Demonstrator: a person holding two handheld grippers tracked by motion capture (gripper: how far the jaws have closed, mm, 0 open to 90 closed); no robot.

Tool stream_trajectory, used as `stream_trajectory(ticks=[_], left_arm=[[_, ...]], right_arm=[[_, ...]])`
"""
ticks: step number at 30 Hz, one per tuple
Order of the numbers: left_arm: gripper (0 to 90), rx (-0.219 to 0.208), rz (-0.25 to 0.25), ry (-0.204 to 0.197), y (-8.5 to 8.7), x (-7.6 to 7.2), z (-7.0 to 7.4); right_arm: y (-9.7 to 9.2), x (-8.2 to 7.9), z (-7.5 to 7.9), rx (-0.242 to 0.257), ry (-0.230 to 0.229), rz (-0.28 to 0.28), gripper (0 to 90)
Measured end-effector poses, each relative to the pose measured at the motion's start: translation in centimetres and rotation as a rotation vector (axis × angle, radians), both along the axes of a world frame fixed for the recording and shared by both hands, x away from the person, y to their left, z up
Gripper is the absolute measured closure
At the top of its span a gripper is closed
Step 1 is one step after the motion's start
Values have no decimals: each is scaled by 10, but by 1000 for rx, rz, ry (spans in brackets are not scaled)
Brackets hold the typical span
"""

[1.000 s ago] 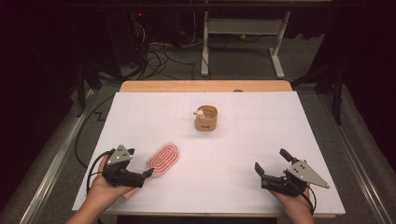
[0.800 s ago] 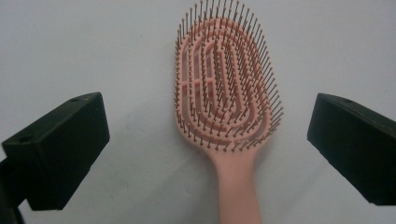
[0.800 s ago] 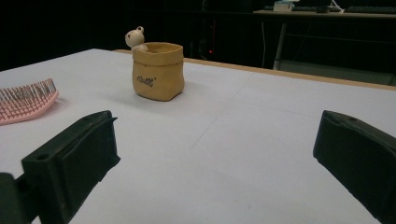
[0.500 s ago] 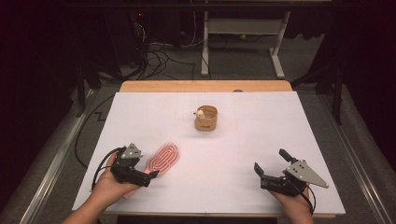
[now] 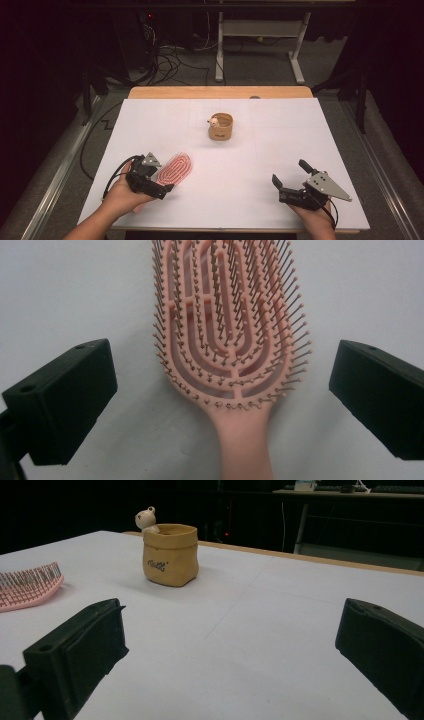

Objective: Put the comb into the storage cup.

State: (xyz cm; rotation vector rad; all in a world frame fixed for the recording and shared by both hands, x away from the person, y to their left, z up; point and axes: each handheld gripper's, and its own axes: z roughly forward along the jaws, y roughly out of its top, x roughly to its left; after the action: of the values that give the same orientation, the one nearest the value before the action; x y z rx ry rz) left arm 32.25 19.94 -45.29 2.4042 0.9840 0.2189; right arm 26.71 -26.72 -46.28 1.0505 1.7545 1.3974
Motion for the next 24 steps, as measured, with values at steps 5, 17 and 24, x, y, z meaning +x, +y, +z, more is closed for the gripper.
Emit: stream_trajectory(ticks=[5,17,24], left_arm=[[0,22,-6,22,-5,4,-2],[7,76,-30,68,-17,15,1],[17,109,-44,92,-25,24,2]], right_arm=[[0,0,0,0,-1,1,4],[0,0,0,-2,-1,3,4],[0,0,0,0,0,4,4]])
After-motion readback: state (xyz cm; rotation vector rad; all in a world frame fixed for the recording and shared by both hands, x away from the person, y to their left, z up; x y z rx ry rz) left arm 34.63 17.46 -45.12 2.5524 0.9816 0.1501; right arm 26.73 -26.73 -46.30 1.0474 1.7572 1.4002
